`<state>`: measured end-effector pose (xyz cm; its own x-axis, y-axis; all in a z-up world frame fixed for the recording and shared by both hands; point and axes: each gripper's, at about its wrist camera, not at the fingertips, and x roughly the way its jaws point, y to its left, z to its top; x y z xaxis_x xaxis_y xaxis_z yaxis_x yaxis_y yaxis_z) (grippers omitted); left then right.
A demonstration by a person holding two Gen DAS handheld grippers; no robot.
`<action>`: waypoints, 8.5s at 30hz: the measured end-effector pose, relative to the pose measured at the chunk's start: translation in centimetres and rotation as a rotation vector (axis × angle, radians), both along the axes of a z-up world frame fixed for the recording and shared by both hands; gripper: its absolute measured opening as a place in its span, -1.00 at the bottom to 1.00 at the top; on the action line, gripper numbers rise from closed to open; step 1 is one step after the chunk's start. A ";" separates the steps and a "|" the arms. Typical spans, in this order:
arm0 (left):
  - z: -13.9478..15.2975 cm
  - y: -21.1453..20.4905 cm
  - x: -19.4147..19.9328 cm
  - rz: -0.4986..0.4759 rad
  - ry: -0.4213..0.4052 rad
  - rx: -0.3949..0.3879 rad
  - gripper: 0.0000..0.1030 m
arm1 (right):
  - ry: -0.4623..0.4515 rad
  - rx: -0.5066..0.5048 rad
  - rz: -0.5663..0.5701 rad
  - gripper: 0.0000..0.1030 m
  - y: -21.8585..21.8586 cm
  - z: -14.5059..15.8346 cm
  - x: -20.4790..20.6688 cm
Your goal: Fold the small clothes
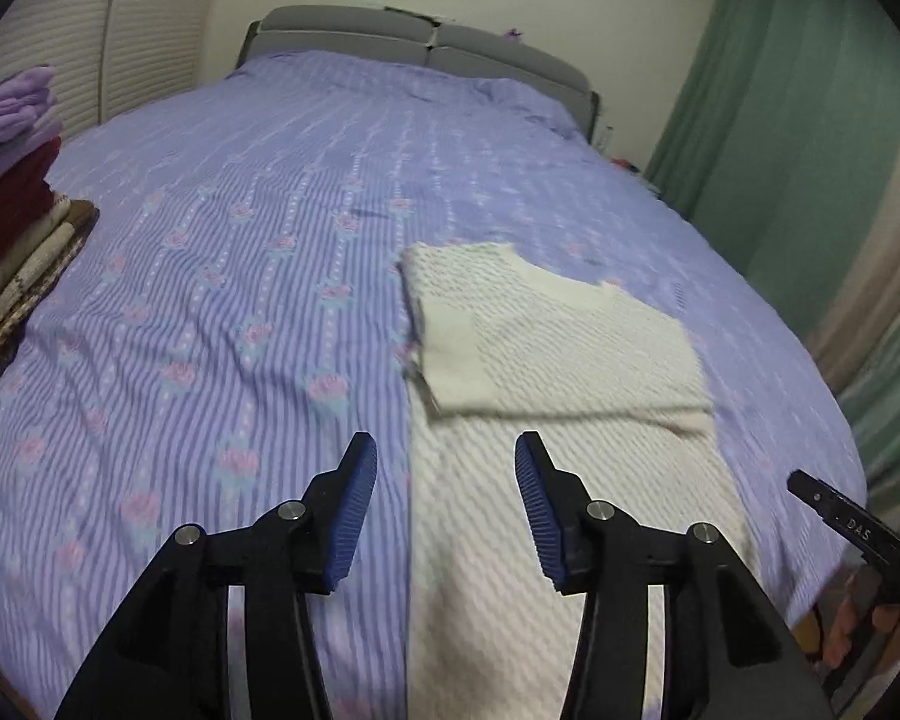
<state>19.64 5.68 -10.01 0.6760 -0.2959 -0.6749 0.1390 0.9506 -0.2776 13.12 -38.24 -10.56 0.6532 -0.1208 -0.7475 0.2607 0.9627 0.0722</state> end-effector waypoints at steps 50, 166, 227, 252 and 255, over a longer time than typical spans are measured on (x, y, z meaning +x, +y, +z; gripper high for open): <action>-4.7 1.9 -8.8 -0.126 0.189 -0.301 -0.76 | 0.005 0.332 0.135 -0.85 1.4 -4.5 -9.3; -3.5 -0.2 10.7 -0.148 0.180 -0.097 -0.15 | -0.023 0.219 0.218 -0.11 -0.9 -2.2 8.7; -6.1 1.4 8.8 -0.062 0.235 -0.077 -0.59 | 0.112 0.070 0.276 -0.84 -0.4 -4.5 8.5; -5.9 3.3 18.7 -0.234 0.251 -0.298 0.15 | -0.049 0.072 0.303 0.06 9.4 0.4 11.9; -6.5 2.9 19.4 -0.258 0.258 -0.315 0.15 | -0.035 0.086 0.316 0.06 10.0 -0.4 12.8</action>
